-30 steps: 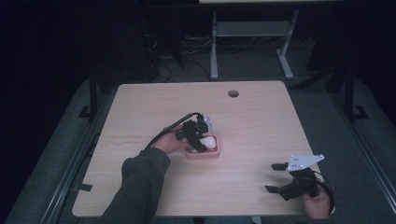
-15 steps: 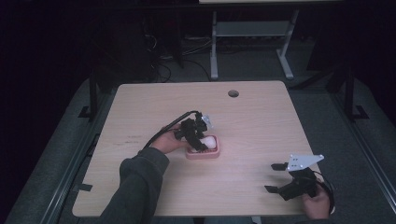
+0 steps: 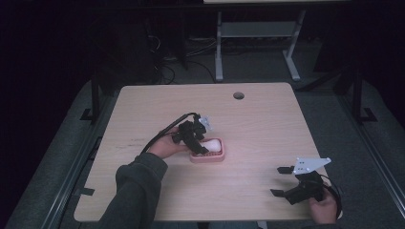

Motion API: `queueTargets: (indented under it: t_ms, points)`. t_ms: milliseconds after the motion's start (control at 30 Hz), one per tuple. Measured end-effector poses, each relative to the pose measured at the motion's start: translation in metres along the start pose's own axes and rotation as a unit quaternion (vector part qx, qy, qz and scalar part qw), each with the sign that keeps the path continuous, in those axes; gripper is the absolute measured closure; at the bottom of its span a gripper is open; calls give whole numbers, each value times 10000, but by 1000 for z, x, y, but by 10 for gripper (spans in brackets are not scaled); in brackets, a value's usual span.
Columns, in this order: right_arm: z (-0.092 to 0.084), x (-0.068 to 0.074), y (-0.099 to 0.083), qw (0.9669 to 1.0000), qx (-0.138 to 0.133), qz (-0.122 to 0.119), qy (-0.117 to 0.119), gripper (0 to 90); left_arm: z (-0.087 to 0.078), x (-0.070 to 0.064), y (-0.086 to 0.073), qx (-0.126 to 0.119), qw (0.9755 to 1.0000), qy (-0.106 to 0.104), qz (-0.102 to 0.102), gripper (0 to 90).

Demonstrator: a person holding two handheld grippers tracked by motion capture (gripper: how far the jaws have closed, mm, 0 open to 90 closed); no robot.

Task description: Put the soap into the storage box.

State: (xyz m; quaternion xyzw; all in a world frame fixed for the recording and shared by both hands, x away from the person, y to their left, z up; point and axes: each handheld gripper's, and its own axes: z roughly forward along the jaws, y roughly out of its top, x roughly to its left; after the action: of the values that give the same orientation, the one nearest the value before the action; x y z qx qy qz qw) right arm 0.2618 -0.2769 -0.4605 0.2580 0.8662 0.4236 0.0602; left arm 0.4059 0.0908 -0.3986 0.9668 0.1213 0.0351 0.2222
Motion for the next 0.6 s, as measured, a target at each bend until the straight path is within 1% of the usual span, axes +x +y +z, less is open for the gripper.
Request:
queueTargets:
  t_ms: [33,67,200,300,367,500,567,600]
  points:
    - [0,0,0,10000,8,2,-8,141,-1,-1,-1,-28,10000,1,-14,387]
    - [0,0,0,10000,16,-1,-17,141,-2,-1,-2,7,10000,-4,-8,385]
    - [0,0,0,10000,18,9,-21,141,-5,-3,-3,-9,10000,11,10,373]
    - [0,0,-1,10000,19,14,-23,140,-7,-5,-5,-99,9999,16,-8,364]
    - [0,-1,-1,10000,23,43,-29,140,-7,-6,-7,-112,9999,25,-12,362]
    - [0,-1,-1,10000,19,54,-35,141,-9,-6,-13,-143,9999,34,-64,359]
    - [1,0,-1,10000,35,59,-42,141,-10,-5,-15,-170,9997,3,-155,356]
    - [1,-1,-1,10000,39,60,-45,140,-11,-6,-16,-197,9997,25,-126,351]
